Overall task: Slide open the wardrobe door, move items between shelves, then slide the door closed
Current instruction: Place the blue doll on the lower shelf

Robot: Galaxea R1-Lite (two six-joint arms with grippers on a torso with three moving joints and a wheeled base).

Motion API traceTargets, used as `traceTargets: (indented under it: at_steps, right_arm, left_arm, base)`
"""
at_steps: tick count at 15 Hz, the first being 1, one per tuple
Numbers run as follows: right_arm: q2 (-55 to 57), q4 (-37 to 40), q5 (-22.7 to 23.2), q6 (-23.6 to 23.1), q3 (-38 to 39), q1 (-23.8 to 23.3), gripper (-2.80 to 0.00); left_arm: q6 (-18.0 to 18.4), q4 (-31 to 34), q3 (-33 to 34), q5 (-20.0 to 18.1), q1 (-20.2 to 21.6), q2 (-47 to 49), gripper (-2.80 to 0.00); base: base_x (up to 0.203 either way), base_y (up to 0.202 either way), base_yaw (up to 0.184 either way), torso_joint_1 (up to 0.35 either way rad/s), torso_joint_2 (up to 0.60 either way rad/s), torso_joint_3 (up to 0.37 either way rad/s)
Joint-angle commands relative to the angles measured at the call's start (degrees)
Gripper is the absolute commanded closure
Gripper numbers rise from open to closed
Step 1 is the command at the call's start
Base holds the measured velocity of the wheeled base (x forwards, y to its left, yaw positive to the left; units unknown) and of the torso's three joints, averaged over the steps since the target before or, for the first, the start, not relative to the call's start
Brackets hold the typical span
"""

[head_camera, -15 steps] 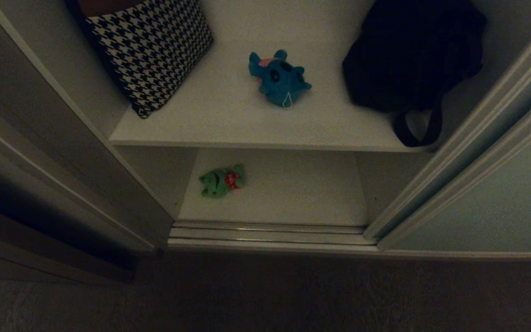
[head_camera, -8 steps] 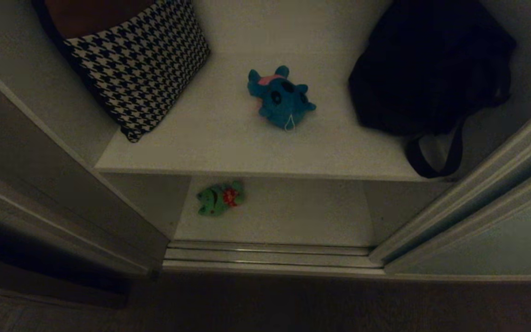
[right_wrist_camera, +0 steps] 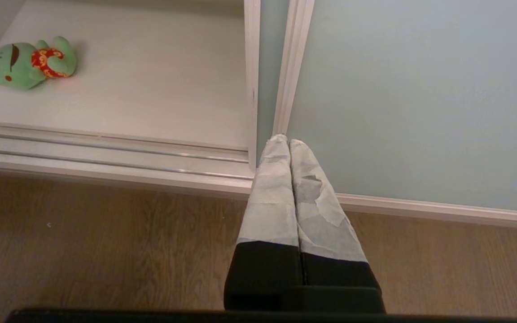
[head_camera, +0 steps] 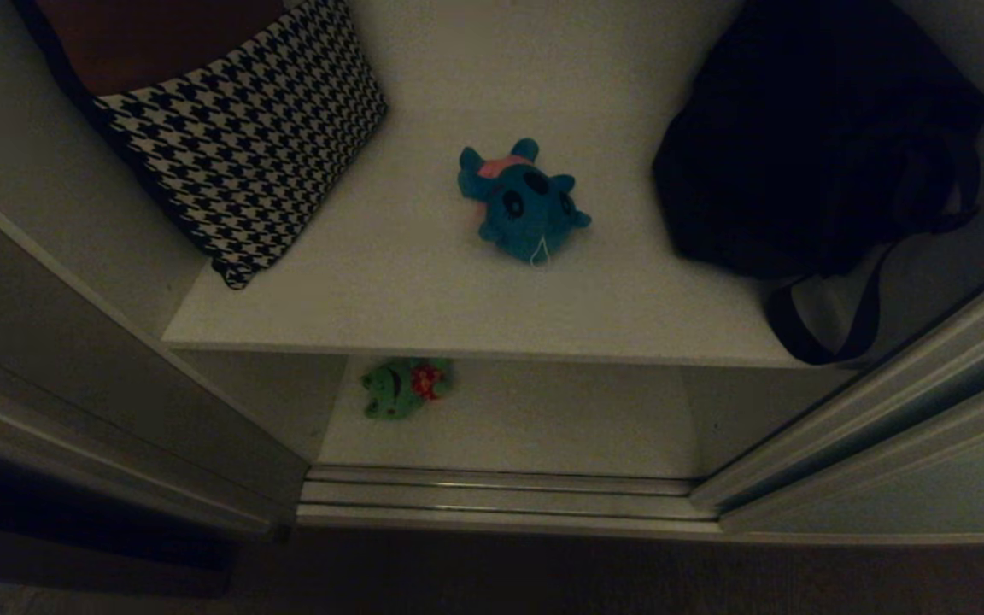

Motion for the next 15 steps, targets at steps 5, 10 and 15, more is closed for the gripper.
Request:
traceTargets:
  at_steps: [5, 10, 15]
  right_arm:
    - [0.0, 0.0, 0.0, 0.0, 0.0, 0.0, 0.00]
    - [0.0, 0.0, 0.0, 0.0, 0.0, 0.0, 0.00]
    - [0.0, 0.0, 0.0, 0.0, 0.0, 0.0, 0.00]
  left_arm:
    - [-0.2, 8.6, -31.3, -6.2, -0.1, 12.8, 0.00]
    - [-2.4, 13.1, -55.0, -17.7, -0.9, 51.4, 0.00]
    - [-3.9, 14.7, -78.9, -19.9, -11.8, 81.9, 0.00]
  base:
    - [0.000, 0.000, 0.000, 0.000, 0.00, 0.000]
    - [0.000, 0.000, 0.000, 0.000, 0.00, 0.000]
    - [0.000, 0.000, 0.000, 0.000, 0.00, 0.000]
